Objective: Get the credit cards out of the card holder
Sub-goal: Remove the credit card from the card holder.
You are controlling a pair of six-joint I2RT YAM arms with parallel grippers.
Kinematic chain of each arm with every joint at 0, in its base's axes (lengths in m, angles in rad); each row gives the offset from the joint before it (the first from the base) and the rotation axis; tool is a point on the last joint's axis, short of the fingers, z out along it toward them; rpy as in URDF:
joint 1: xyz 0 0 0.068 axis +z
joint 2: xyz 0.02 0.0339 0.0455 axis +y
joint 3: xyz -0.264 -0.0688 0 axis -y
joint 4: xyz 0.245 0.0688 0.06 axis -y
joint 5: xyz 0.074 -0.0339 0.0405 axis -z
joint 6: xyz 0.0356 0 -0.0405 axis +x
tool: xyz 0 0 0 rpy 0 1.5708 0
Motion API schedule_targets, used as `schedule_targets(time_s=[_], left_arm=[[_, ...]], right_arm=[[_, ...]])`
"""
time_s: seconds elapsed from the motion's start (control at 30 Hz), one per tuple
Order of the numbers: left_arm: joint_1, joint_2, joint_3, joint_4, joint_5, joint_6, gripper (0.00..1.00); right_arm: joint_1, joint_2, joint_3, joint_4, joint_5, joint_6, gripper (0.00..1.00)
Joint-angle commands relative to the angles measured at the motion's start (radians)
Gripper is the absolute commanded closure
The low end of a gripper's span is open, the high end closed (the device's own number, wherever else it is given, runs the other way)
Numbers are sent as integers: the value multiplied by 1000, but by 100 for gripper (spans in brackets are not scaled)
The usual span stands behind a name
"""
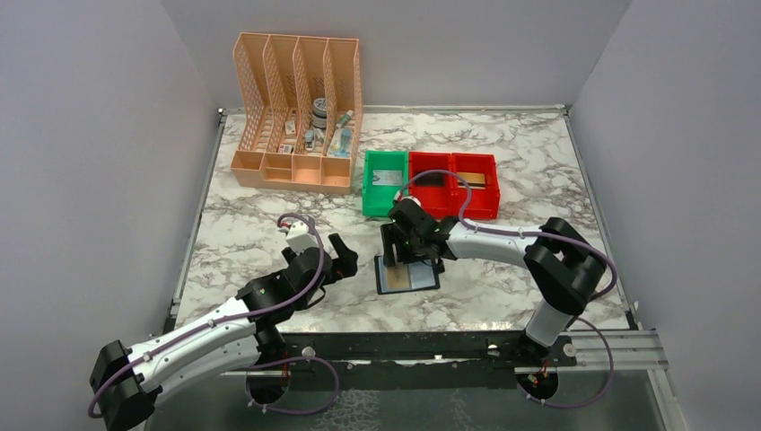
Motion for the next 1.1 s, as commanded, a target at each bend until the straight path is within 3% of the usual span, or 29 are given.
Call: schedule_targets(time_s=[0.0,0.43,0.7,1.07], left_arm=[[6,19,17,8,4,10,1],[6,138,43,112,82,63,1],[6,213,41,270,270,181,1],[11,462,97,455,511,172,2]], right_arm=[[6,54,-75,-21,90,46,33],[-64,40,-200,182,-103,26,60],[-153,-7,-319,313,-218,56,77],[-240,-13,-451,483,-342,75,83]])
